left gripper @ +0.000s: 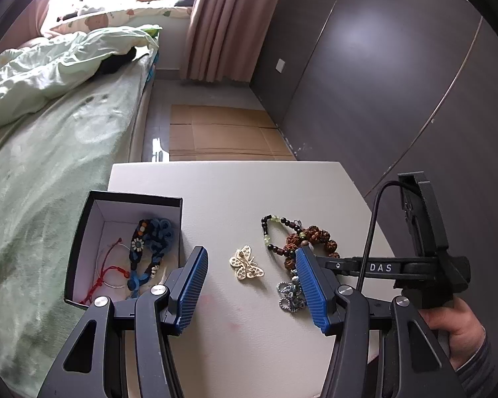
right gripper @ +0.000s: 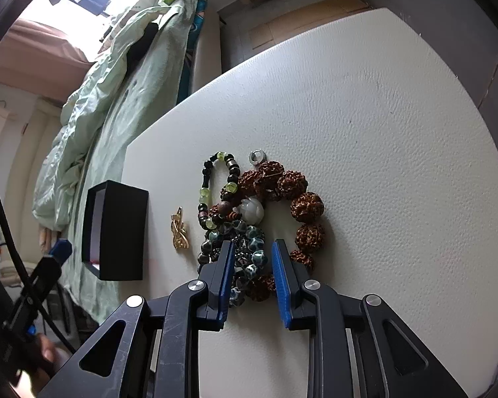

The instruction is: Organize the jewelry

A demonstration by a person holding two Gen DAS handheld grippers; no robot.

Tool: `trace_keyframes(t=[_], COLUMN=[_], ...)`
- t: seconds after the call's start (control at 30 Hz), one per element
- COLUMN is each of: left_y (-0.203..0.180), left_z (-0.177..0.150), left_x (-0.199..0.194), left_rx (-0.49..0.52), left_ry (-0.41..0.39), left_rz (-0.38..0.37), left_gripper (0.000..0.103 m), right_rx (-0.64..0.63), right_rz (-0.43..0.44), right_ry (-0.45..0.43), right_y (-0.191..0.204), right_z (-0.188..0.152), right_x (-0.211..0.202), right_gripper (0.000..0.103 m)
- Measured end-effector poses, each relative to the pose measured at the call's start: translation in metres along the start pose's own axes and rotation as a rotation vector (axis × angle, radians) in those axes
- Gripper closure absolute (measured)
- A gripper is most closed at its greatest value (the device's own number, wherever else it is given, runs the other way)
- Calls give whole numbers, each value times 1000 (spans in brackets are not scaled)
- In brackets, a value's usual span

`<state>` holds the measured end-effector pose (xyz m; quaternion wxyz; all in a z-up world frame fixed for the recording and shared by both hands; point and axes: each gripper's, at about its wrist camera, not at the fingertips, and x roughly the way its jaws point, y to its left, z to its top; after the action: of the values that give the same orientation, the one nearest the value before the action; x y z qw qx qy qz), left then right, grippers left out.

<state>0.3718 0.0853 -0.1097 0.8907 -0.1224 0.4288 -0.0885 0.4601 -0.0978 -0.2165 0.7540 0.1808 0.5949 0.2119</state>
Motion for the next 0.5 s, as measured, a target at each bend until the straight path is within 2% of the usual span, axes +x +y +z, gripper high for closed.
trace_keyframes(t=[0.1, 0.17, 0.23, 0.27, 0.5], left_y=[-2, -5, -8, -9, -12], left_z=[0, 1, 2, 3, 4], left_x=[1, 0, 1, 1, 13], left_rx=[0, 7, 17, 20, 24], left_ry=[3, 2, 3, 4, 29], left_rz=[-2, -3, -1, -1, -4], left_gripper=[46, 46, 46, 46, 46], right_rx=[29, 38, 37, 40, 23], right_rz=[65, 74, 79, 77, 160], right_ry=[22, 27, 31, 31, -45], right_y=[-2, -1, 0, 0, -3], right_z=[4, 5, 4, 3, -11], right_x=[6, 9, 11, 12, -10], right_gripper=[78, 79, 83, 90, 91])
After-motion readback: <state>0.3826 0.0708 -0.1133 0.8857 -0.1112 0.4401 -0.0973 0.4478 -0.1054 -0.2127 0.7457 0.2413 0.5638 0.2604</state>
